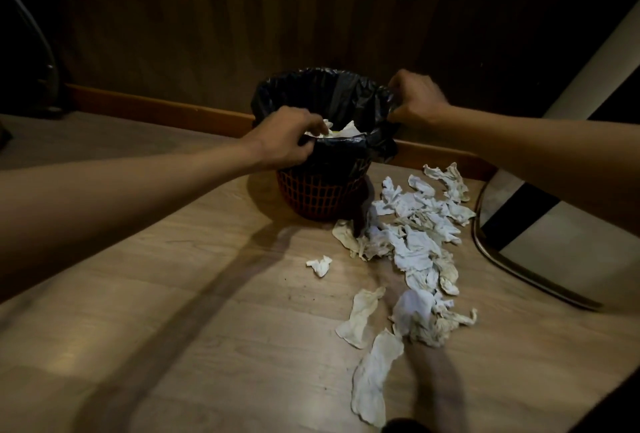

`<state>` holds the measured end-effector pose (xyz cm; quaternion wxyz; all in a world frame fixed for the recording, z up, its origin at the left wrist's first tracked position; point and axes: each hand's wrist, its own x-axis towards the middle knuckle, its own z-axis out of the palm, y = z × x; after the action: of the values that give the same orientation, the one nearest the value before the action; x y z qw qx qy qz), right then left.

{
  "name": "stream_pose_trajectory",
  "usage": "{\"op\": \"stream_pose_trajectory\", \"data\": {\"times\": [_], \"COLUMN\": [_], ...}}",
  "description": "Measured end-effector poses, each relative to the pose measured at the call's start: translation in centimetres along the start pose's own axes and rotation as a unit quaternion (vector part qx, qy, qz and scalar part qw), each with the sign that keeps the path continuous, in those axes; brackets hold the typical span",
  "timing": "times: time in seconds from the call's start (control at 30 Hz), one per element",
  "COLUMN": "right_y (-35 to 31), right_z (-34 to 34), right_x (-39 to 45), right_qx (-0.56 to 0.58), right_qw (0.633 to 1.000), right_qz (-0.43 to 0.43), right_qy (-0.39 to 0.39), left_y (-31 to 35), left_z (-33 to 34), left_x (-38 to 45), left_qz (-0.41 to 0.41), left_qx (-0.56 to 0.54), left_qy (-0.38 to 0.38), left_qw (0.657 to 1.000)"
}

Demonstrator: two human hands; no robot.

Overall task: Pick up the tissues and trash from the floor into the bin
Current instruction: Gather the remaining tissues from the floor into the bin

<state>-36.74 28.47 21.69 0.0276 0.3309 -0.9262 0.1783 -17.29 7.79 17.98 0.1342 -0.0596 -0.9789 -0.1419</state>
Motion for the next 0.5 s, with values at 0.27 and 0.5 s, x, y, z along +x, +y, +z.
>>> {"op": "stream_pose_trajectory", "data": {"times": [0.27, 0.5], "right_y": [3.6, 9.7], "right_z": [-1.3, 0.6], "right_x": [-4.8, -10.0], "right_qx": [-0.081, -0.118], "right_qw": [0.995, 0.986], "right_qz": [0.052, 0.078], "right_qy": [0.015, -0.085], "left_y": [0.4, 1.5], "left_z": [2.6, 9.4], "left_x": [-0.8, -3.1], "left_qz": [0.173, 0.199], "left_qx": [0.109, 0.104], "left_qy": [0.084, -0.053], "left_qw": [0.975, 0.973]}}
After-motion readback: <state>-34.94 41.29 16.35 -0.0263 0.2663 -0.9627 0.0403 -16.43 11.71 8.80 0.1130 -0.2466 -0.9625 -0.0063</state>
